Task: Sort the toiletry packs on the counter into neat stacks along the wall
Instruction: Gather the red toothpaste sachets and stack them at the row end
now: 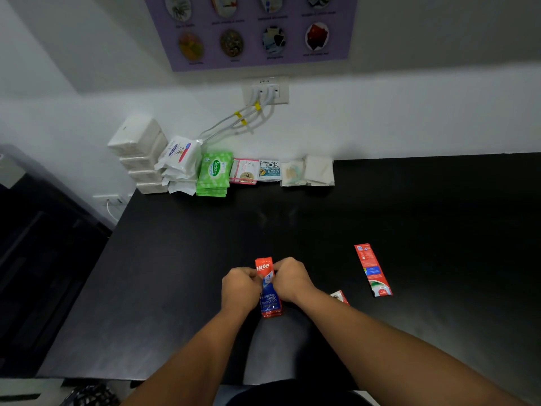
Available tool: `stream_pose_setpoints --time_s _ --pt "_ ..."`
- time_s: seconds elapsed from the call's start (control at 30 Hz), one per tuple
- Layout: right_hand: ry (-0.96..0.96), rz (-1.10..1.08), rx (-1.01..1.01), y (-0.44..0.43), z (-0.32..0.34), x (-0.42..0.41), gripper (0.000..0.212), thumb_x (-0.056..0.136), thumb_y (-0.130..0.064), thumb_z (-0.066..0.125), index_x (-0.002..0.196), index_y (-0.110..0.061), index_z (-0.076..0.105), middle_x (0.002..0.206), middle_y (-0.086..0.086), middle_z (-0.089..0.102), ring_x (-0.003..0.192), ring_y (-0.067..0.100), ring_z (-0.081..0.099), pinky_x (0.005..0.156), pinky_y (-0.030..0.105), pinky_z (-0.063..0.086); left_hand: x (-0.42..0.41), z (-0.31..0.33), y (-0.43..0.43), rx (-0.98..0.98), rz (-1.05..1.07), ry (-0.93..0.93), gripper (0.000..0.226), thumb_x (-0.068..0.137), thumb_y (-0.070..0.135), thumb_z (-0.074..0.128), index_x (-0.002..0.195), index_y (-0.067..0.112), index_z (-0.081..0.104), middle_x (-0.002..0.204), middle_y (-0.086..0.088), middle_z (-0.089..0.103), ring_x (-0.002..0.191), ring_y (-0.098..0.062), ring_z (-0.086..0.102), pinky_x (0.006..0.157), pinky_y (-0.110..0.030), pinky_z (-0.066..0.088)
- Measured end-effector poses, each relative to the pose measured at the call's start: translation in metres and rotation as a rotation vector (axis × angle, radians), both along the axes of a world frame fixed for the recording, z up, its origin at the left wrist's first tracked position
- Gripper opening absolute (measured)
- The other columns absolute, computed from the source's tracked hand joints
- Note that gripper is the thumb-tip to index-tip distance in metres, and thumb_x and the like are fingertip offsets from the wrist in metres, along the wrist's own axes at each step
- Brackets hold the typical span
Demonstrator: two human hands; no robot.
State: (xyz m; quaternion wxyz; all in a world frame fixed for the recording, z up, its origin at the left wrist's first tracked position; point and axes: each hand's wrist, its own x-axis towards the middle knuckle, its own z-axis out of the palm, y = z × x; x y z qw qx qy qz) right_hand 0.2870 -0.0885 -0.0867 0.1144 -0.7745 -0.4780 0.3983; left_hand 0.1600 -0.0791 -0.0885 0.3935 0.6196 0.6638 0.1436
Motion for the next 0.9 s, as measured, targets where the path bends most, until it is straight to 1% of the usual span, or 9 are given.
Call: stream_pose_setpoints --time_s 0.13,0.2,0.33,0.43,0.5,0.6,0.67,0.8,0.9 --pt "0.112 -0.062 0.027 -0.006 0.004 0.01 0.041 0.092 -0.022 0.066 0.132 -0.017 0.059 0.126 0.005 0.065 0.113 0.018 0.062 0.093 0.034 0.053 -0.004 0.007 -0.001 -0.004 0.049 -0.073 0.016 0.096 0.024 0.064 0.105 0.014 0.072 0.091 0.005 0.071 0.074 0.001 0.062 0.059 -0.019 0.049" --pt "0.127 -0.062 0.073 -0.012 0.007 0.019 0.044 0.094 -0.022 0.062 0.137 -0.017 0.055 0.13 0.004 0.063 0.117 0.017 0.06 0.095 0.03 0.05 -0.003 0.01 -0.003 0.081 0.048 -0.067 0.017 0.094 0.03 0.064 0.105 0.018 0.071 0.095 0.005 0.07 0.08 -0.002 0.064 0.068 -0.025 0.054" --pt "0.103 -0.052 0.139 -0.031 0.013 0.044 0.026 0.094 -0.018 0.06 0.118 -0.019 0.069 0.117 0.001 0.07 0.1 0.011 0.064 0.091 0.026 0.051 0.012 0.018 -0.013 0.291 -0.064 -0.013 0.018 0.093 0.034 0.064 0.108 0.024 0.068 0.102 0.009 0.057 0.09 -0.005 0.06 0.075 -0.021 0.05" --pt "0.052 -0.058 0.143 -0.048 0.021 0.068 0.022 0.093 -0.015 0.059 0.11 -0.022 0.072 0.105 -0.004 0.071 0.092 0.009 0.064 0.087 0.024 0.051 0.035 0.023 -0.023 0.403 -0.288 0.002 0.017 0.09 0.033 0.068 0.106 0.027 0.07 0.098 0.014 0.056 0.092 -0.001 0.057 0.083 -0.018 0.048" --pt "0.017 -0.061 0.123 -0.061 0.026 0.085 0.021 0.091 -0.015 0.061 0.108 -0.023 0.07 0.092 -0.008 0.07 0.086 0.007 0.065 0.083 0.025 0.052 0.05 0.024 -0.029 0.41 -0.456 0.021 0.02 0.089 0.033 0.07 0.108 0.025 0.07 0.1 0.013 0.058 0.092 0.0 0.056 0.083 -0.016 0.048" --pt "0.03 -0.042 0.067 -0.083 0.03 0.104 0.014 0.086 -0.016 0.068 0.096 -0.026 0.068 0.079 -0.008 0.069 0.077 0.008 0.067 0.079 0.03 0.056 0.072 0.02 -0.035 0.299 -0.611 0.063 0.031 0.088 0.034 0.071 0.117 0.024 0.069 0.108 0.008 0.06 0.101 -0.006 0.057 0.09 -0.026 0.051" --pt "-0.046 0.011 -0.015 -0.096 0.034 0.112 0.012 0.082 -0.022 0.073 0.086 -0.029 0.065 0.087 -0.004 0.07 0.085 0.014 0.068 0.08 0.034 0.057 0.084 0.016 -0.039 0.247 -0.663 0.115 0.038 0.086 0.039 0.072 0.12 0.025 0.067 0.112 0.006 0.059 0.105 -0.009 0.058 0.091 -0.032 0.052" --pt "-0.368 0.143 -0.169 -0.115 0.037 0.114 0.034 0.078 -0.039 0.076 0.103 -0.022 0.06 0.104 0.0 0.064 0.096 0.019 0.064 0.076 0.03 0.052 0.1 0.008 -0.047 0.311 -0.738 0.26 0.041 0.086 0.05 0.067 0.119 0.025 0.066 0.114 0.003 0.057 0.108 -0.015 0.054 0.089 -0.034 0.051" --pt "-0.437 0.118 -0.181 -0.123 0.029 0.105 0.037 0.081 -0.04 0.073 0.109 -0.021 0.058 0.111 0.002 0.062 0.101 0.022 0.063 0.075 0.03 0.046 0.107 0.001 -0.049 0.321 -0.783 0.36 0.039 0.084 0.046 0.068 0.117 0.025 0.066 0.116 0.001 0.057 0.109 -0.018 0.054 0.091 -0.036 0.049"
